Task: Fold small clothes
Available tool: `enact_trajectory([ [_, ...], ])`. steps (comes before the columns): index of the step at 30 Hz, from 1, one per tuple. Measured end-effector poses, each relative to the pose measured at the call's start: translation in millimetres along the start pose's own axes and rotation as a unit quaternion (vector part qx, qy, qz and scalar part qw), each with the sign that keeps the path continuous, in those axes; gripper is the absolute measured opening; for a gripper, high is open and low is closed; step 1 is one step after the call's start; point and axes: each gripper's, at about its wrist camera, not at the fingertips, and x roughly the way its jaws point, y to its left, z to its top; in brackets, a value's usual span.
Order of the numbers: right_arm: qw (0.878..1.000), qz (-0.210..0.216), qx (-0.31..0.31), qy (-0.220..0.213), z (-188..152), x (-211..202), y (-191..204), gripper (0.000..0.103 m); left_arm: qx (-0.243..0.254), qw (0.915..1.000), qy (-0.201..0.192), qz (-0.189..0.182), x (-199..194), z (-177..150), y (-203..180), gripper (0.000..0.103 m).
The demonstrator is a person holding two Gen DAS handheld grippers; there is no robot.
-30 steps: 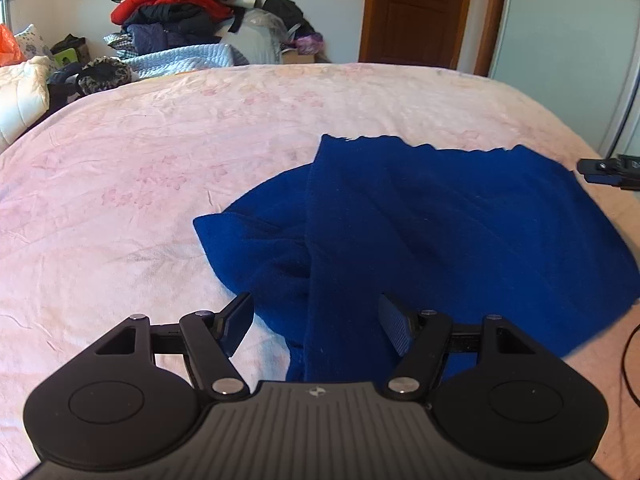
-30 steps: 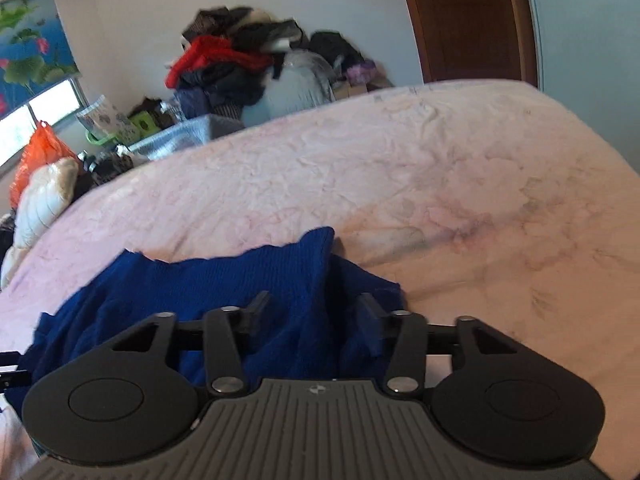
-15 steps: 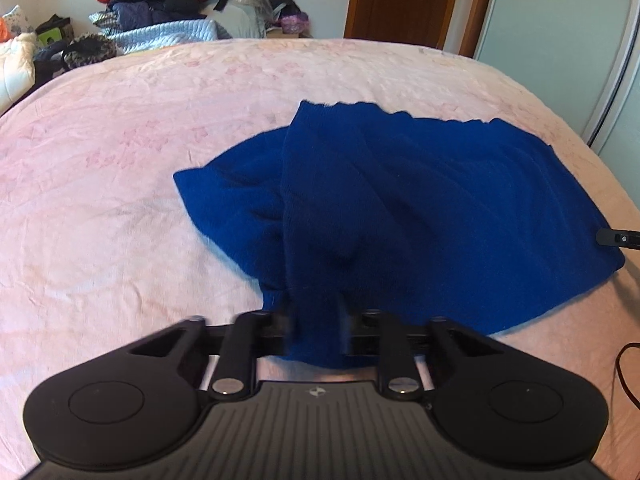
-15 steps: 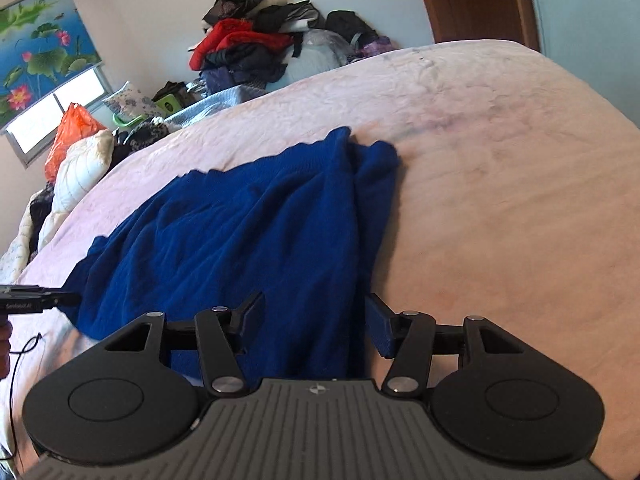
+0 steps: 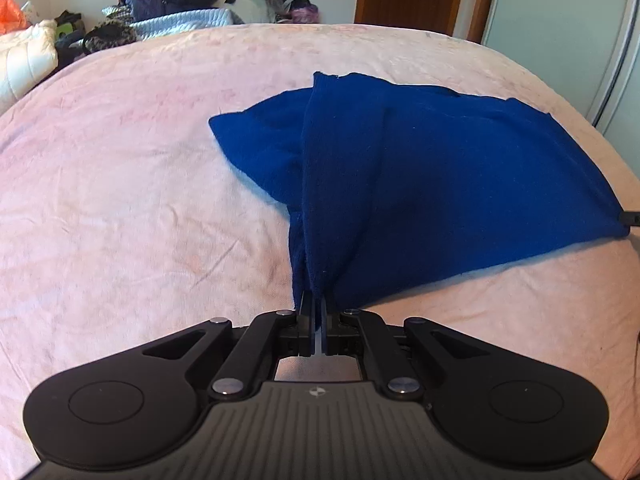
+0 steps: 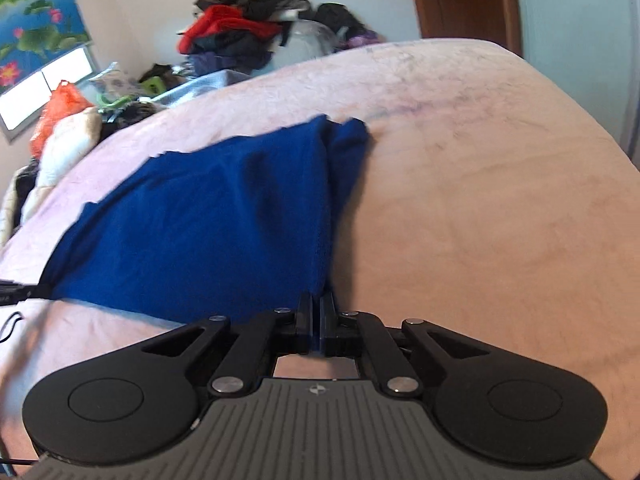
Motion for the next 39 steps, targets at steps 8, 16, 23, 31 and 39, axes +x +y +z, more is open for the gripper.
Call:
enact_trajectory([
  [8, 0.994, -0.004, -0.079, -0.081, 20.0, -6.5, 56.4, 0.054, -0.001, 0.9980, -0.050, 0.039, -32.7, 28.0, -11.8, 0.004],
  [16, 0.993, -0.007, -0.114, -0.032, 28.3, 67.6, 90.7, 0.062, 0.024, 0.9969, -0.053, 0.054, 17.5, 68.0, -57.6, 0.005],
  [23, 0.992, -0.003, -0.109, -0.070, 41.0, 55.5, 95.1, 0.068, 0.031, 0.9932, -0.059, 0.095, 29.7, 68.7, -71.9, 0.005],
  [31, 0.989, -0.076, -0.126, -0.032, 54.6, 104.5, 96.8, 0.083, -0.022, 0.9927, -0.044, 0.110, 54.6, 68.4, -86.5, 0.049],
  [39, 0.988, -0.066, -0.129, -0.050, 25.1, 79.6, 126.6, 0.102, -0.003, 0.9865, -0.067, 0.149, 56.2, 52.5, -110.7, 0.075],
])
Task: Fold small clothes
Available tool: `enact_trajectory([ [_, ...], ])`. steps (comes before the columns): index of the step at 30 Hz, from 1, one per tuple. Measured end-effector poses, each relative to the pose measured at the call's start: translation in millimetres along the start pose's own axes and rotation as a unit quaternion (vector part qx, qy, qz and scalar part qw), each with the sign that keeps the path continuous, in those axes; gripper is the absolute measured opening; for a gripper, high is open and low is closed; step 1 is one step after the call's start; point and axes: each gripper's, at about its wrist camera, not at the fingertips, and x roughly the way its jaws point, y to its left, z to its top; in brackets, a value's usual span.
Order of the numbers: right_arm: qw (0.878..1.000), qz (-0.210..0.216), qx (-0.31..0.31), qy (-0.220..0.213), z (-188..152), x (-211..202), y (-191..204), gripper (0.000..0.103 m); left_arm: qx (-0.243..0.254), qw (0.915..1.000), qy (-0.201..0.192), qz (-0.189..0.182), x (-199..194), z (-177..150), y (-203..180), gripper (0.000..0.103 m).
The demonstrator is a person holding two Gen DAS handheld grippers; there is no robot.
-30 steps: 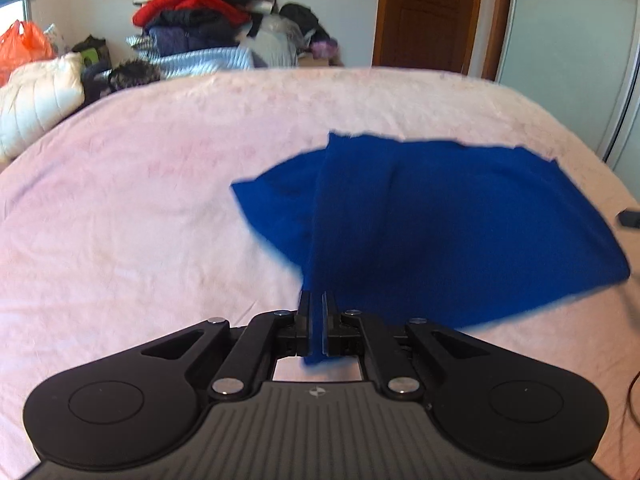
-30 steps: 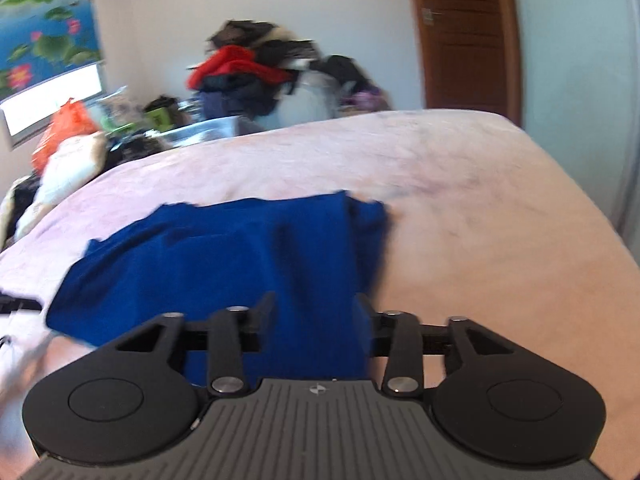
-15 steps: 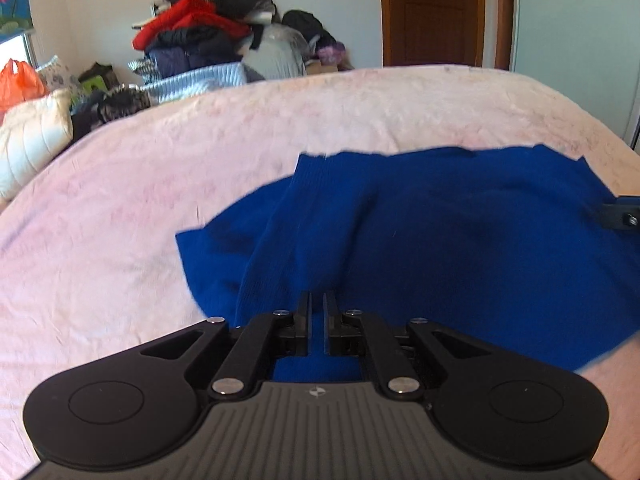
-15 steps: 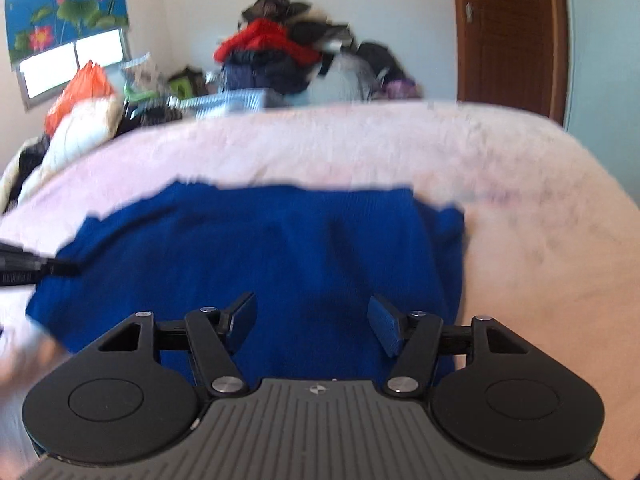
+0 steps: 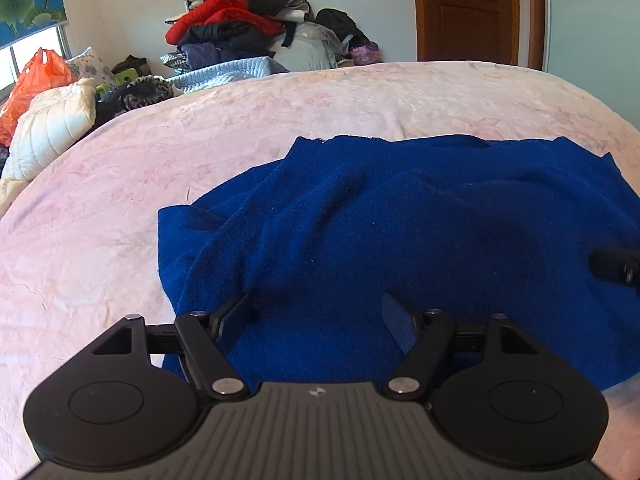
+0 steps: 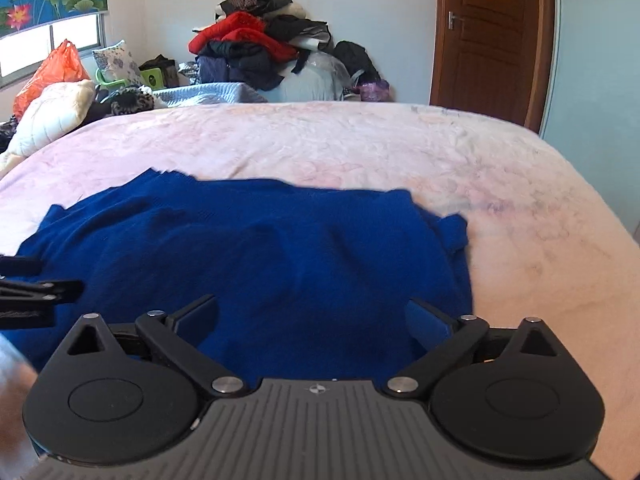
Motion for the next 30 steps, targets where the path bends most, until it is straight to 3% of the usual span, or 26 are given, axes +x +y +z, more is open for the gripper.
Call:
enact_trajectory([
  [4, 0.999, -0.028, -0.010, 0.023, -13.3, 10.4, 10.4, 0.103, -0.017, 0.9998, -0.003, 0.005, 2.3, -5.2, 0.8, 0.082],
  [14, 0.999, -0.037, -0.002, -0.013, -29.6, 9.6, 13.3, 0.103, -0.066, 0.9967, -0.033, 0.033, 6.9, -22.0, 0.7, 0.100],
  [30, 0.999, -0.042, -0.004, -0.017, -30.0, 12.1, 14.6, 0.103, -0.084, 0.9947, -0.052, 0.030, 6.6, -30.8, 2.7, 0.102],
])
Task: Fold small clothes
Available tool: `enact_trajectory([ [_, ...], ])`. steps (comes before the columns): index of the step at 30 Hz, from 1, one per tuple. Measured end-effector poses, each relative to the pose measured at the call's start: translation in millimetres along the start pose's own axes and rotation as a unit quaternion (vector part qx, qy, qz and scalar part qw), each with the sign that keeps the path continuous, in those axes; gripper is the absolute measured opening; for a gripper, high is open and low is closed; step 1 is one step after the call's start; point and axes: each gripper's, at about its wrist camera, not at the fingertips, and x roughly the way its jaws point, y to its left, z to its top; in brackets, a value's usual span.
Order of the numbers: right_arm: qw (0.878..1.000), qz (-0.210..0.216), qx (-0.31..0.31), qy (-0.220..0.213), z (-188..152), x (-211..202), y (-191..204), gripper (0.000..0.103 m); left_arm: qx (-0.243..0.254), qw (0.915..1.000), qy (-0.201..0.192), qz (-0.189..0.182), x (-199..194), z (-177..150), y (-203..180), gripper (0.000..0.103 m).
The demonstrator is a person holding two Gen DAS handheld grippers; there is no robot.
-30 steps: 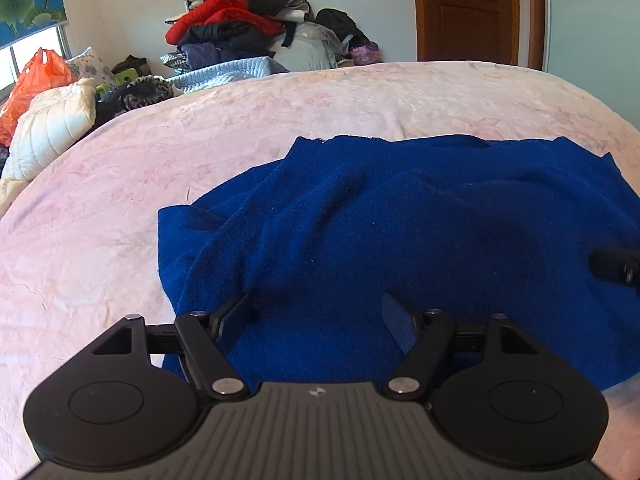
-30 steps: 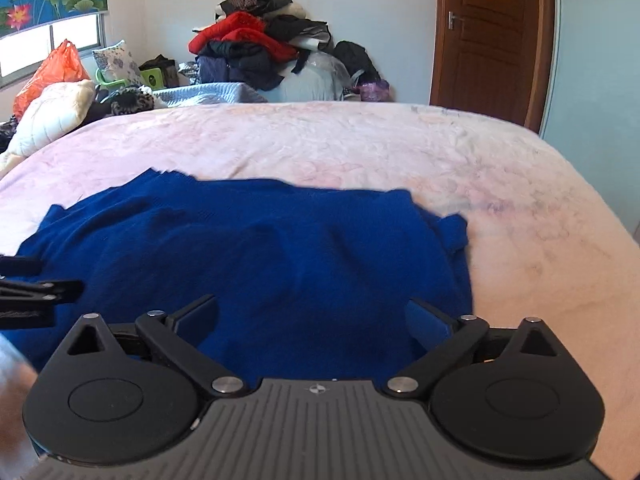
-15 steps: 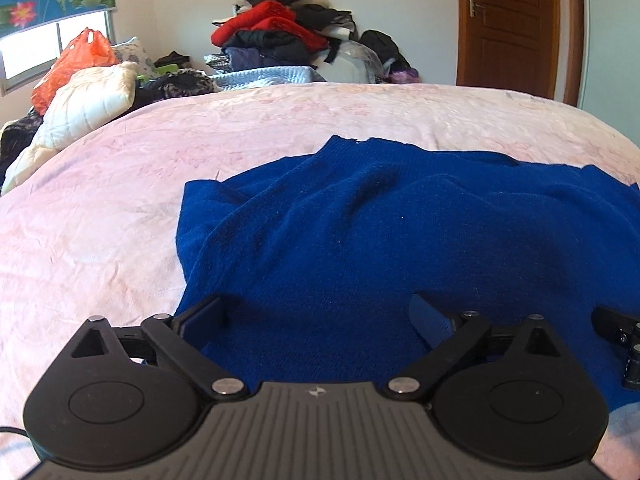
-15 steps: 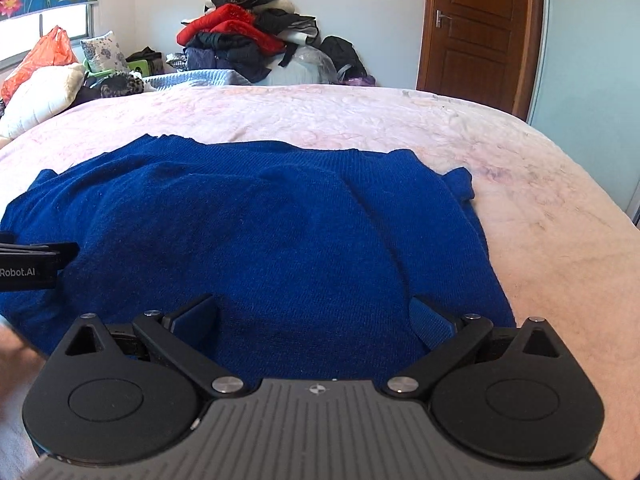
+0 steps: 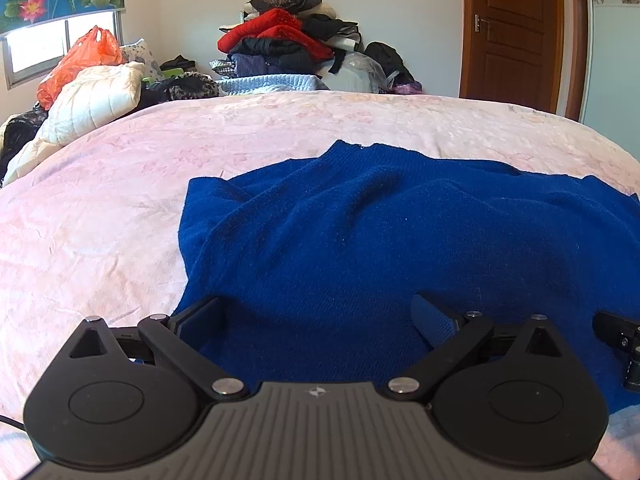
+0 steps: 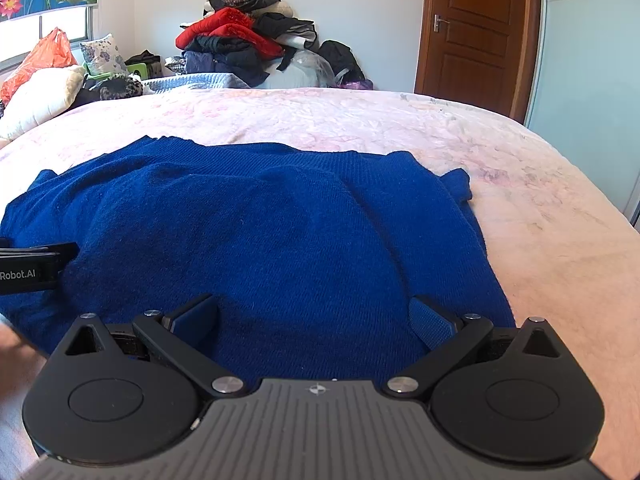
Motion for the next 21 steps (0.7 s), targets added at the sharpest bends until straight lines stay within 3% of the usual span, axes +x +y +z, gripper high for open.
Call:
enact_trajectory([
  [21, 1.000, -0.004, -0.003, 0.001, -0.1, 0.2, 2.0, 0.103, -0.007, 1.0000, -0.004, 0.003, -2.3, -2.6, 1.0, 0.103],
])
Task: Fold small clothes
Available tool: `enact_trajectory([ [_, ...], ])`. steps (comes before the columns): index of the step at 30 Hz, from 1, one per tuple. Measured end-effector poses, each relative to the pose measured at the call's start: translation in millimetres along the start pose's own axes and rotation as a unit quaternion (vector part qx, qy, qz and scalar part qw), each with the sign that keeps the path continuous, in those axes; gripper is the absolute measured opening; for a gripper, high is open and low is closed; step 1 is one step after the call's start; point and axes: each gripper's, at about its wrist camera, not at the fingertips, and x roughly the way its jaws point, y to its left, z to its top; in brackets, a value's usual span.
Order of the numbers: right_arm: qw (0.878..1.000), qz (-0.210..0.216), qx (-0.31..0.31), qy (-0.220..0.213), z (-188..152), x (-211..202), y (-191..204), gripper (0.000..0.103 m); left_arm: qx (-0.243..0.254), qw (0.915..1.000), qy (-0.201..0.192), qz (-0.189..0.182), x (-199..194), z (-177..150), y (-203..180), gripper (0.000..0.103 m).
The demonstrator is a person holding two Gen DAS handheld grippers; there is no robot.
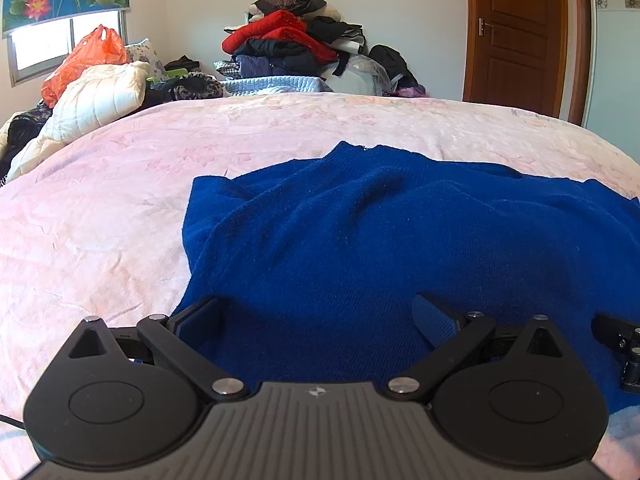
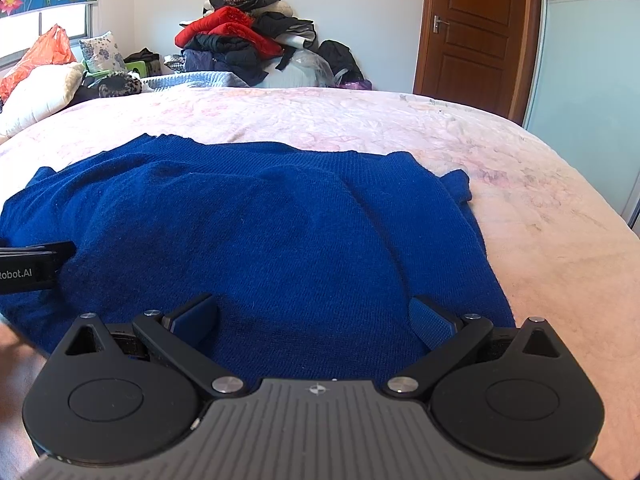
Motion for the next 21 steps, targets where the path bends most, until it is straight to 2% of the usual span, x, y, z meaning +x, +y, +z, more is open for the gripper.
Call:
enact_trajectory([
  [4, 1.000, 0.001, 0.002, 0.001, 0.1, 0.2, -0.2, 0.103, -0.008, 0.9999, 0.005, -0.012, -2.2, 0.8, 6.4, 0.103],
  [9, 1.000, 0.000, 0.002, 0.001, -0.3, 0.1, -0.9, 0.103, 0.008, 0.9993, 0.017, -0.031, -2.1, 0.6, 10.7, 0.103],
  [13, 1.000, -0.002, -0.001, 0.000, -0.4, -0.3, 0.0, 0.103, 0.014, 0.9994, 0.013, -0.028, -2.7, -1.6, 7.9, 0.103],
  [17, 1.000, -0.014, -0.014, -0.003, -2.2, -4.5, 5.6, 0.103, 0.020, 0.9992, 0.015, -0.030, -4.2, -1.2, 7.8, 0.103],
  [21, 0.999, -0.029, -0.020, -0.016, -5.1, -14.6, 11.8, 0.102, 0.027, 0.9981, 0.026, -0.048, -9.4, 2.2, 17.4, 0.103],
])
